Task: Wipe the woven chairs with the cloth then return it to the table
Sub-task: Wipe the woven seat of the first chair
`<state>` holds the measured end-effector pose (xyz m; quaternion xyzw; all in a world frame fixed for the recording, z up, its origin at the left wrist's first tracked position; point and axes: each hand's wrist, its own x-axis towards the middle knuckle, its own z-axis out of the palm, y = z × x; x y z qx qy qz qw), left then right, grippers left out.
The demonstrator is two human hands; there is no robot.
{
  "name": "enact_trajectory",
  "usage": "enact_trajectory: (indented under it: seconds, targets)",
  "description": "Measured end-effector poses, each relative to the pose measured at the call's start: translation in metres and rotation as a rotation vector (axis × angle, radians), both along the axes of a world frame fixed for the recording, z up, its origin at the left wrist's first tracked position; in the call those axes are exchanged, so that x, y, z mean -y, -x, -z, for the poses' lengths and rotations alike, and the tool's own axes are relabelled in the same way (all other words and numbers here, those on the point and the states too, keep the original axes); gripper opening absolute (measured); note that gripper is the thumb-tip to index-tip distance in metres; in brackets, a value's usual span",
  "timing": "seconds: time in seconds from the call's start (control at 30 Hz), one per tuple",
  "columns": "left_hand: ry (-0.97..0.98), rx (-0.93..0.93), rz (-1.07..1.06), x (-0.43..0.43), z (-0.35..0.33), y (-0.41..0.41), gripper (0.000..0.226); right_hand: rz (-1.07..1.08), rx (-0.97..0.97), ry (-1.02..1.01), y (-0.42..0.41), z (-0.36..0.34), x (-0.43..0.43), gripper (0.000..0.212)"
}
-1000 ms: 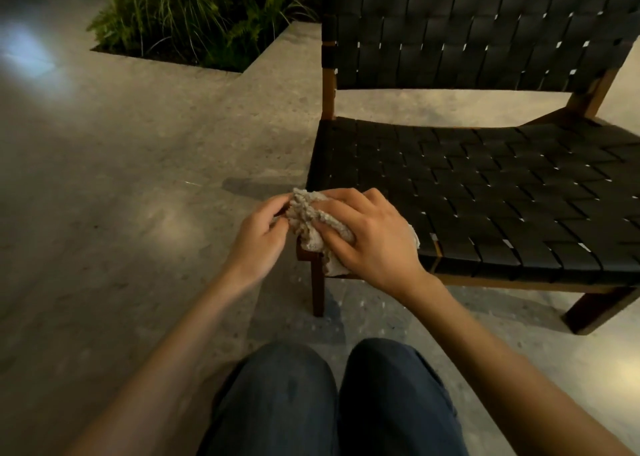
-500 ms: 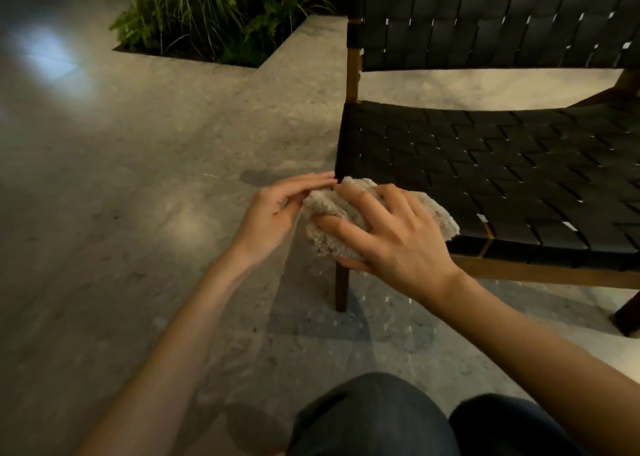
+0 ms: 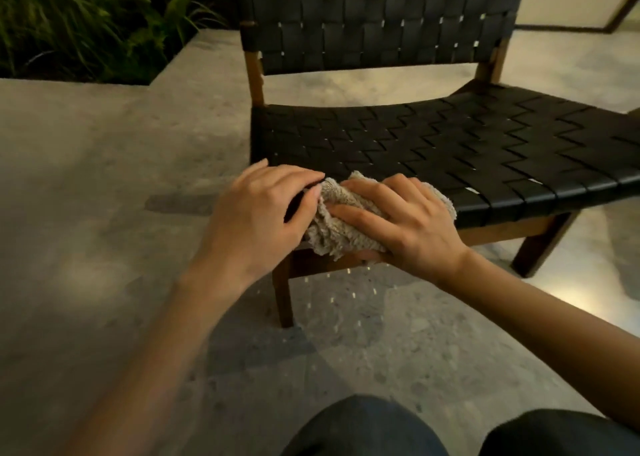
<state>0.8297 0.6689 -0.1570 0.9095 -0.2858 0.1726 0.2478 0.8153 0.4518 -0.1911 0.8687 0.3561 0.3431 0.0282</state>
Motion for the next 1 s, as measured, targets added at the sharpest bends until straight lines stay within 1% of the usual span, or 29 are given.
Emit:
enact_trajectory:
  seconds: [0.07,0.17,0.3,0.4,0.47,0.6,0.73,0.83,0.9,1.0]
  targets:
    - [-0.12,0.041,-0.032,0.016,0.001,0.008,0.036,0.006,0.013,-0.013,0.0,0.003,0.013,0.049]
    - [-0.225,0.101,-0.096,0.041,0.004,0.021,0.035,0.008,0.077,-0.041,-0.002,0.009,0.031,0.052]
    - [-0.217,0.08,-0.097,0.08,0.007,0.023,0.036,0.032,0.129,-0.109,-0.001,0.018,0.066,0.049]
    - [-0.223,0.045,-0.08,0.124,0.017,0.023,0.042,0.072,0.154,-0.16,0.003,0.024,0.112,0.047]
    - [-0.248,0.055,-0.062,0.156,0.024,0.022,0.043,0.118,0.164,-0.165,0.006,0.028,0.149,0.047]
    - [-0.303,0.078,0.012,0.223,0.031,0.017,0.047,0.276,0.145,-0.206,0.015,0.033,0.229,0.046]
    - [-0.335,0.134,0.094,0.286,0.036,0.015,0.046,0.474,0.118,-0.259,0.029,0.036,0.293,0.045]
    - [-0.378,0.18,0.111,0.321,0.038,0.015,0.046,0.569,0.113,-0.288,0.038,0.032,0.308,0.047]
    - [-0.379,0.203,0.114,0.341,0.039,0.018,0.047,0.671,0.151,-0.301,0.048,0.033,0.313,0.048]
    - [-0.364,0.211,0.12,0.361,0.043,0.02,0.056,0.847,0.225,-0.408,0.065,0.037,0.326,0.05]
